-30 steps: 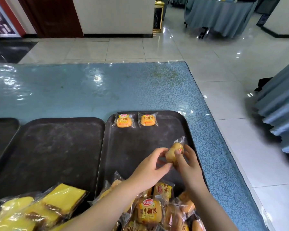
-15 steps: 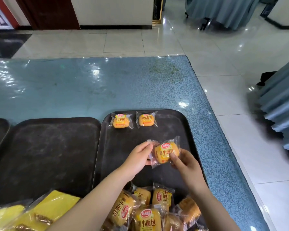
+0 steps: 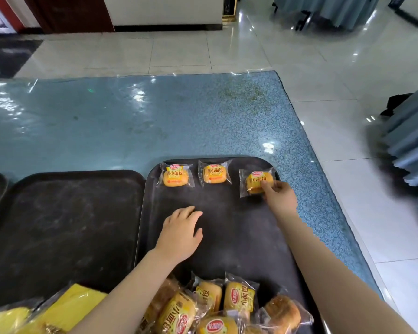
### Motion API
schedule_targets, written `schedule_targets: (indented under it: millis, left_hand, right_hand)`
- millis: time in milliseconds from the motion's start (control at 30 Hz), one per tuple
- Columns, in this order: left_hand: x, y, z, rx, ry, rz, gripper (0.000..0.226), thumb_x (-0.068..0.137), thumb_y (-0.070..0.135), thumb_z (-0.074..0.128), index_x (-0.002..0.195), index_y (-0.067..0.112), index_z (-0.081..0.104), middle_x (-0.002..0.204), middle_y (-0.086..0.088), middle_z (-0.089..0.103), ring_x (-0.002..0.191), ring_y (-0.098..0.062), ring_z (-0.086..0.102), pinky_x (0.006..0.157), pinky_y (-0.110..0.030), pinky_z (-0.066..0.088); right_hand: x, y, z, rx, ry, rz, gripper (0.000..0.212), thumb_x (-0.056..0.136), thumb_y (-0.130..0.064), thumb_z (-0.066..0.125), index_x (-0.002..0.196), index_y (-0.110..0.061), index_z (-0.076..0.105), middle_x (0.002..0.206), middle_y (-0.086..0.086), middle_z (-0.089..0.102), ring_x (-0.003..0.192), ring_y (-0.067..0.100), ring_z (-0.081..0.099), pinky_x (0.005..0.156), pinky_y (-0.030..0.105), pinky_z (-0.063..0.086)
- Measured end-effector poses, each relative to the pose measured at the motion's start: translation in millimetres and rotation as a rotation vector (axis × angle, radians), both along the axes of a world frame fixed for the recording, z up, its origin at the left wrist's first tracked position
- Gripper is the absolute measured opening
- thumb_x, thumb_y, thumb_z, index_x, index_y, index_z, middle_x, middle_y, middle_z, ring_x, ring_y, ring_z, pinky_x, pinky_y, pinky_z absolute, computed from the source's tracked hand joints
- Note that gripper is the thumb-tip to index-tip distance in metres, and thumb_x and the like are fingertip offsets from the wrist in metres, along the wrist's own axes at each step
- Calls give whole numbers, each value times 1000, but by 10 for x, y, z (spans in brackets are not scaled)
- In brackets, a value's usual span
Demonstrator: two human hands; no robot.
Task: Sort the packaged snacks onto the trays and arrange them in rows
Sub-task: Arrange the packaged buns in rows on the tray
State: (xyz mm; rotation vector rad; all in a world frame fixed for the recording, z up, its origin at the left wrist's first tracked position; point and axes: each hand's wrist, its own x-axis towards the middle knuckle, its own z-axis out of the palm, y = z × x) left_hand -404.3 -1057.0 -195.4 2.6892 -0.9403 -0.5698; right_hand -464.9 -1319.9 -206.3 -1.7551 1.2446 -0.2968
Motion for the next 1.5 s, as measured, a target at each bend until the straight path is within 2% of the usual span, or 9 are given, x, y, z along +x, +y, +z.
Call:
schedule_targets:
  millis: [100, 333, 500, 633, 767, 967, 1267, 1400, 1500]
  left_hand:
    - [2, 72, -58, 80, -37, -33, 52, 99, 36, 45, 149, 34, 30, 158, 5, 26, 146, -19, 21, 117, -41, 24]
    - [-40, 114, -128, 127, -41, -66, 55, 100, 37, 42, 152, 35, 24, 162, 5, 14, 149, -22, 13, 119, -40, 21]
    - [-36, 160, -146, 118, -49, -84, 55, 99, 37, 43, 151, 32, 25, 162, 5, 16, 149, -21, 14, 119, -39, 22]
    - [-45, 204, -90, 90, -6, -64, 54, 99, 37, 44, 151, 30, 29, 160, 6, 21, 147, -17, 18, 115, -36, 31]
    - [-72, 334, 20, 27, 55, -38, 49, 99, 34, 46, 147, 29, 37, 155, 10, 32, 142, -12, 30, 107, -32, 41]
    - [-250, 580, 177, -96, 138, 36, 34, 99, 32, 48, 133, 35, 54, 133, 17, 57, 120, -3, 54, 98, -24, 47]
    - [-627, 729, 455, -250, 317, -19, 23, 99, 36, 48, 114, 43, 63, 112, 28, 63, 103, 11, 56, 91, -19, 50]
    - [-769, 770, 541, -235, 334, -62, 21, 98, 39, 49, 111, 43, 65, 106, 30, 63, 100, 14, 55, 88, -19, 50]
    - [-855, 800, 561, -199, 365, -99, 21, 98, 37, 49, 111, 42, 64, 103, 28, 64, 97, 12, 57, 86, -21, 51]
  right_hand:
    - [212, -111, -35, 3, 38, -15, 42, 84, -42, 67, 110, -8, 64, 98, 12, 72, 98, 28, 66, 87, 35, 48]
    - [459, -202, -81, -4, 135, 78, 40, 81, -45, 59, 90, -7, 70, 88, 13, 72, 92, 32, 67, 82, 34, 53]
    - [443, -195, -22, -184, 282, 172, 45, 90, -41, 58, 107, 0, 64, 110, 21, 65, 108, 35, 59, 87, 34, 45]
    - [318, -141, 89, -357, 438, 288, 65, 91, -47, 54, 132, 3, 43, 131, 24, 48, 121, 40, 47, 98, 44, 40]
    - [75, 53, 201, -522, 539, 410, 57, 93, -46, 49, 130, -3, 42, 130, 21, 49, 121, 40, 48, 96, 46, 41]
    - [-586, 461, 239, -400, 489, 576, 45, 93, -37, 53, 128, -9, 49, 128, 15, 56, 118, 35, 53, 95, 41, 44]
    - [-1708, 793, 322, -351, 682, 614, 37, 95, -48, 47, 110, -16, 55, 116, 7, 62, 109, 28, 59, 84, 33, 45]
    - [-1999, 861, 358, -209, 703, 565, 48, 91, -58, 48, 116, -18, 54, 120, 10, 62, 112, 30, 58, 88, 34, 45]
    - [-2090, 933, 366, -136, 671, 546, 47, 89, -55, 53, 117, -17, 56, 118, 8, 64, 109, 27, 59, 86, 31, 45]
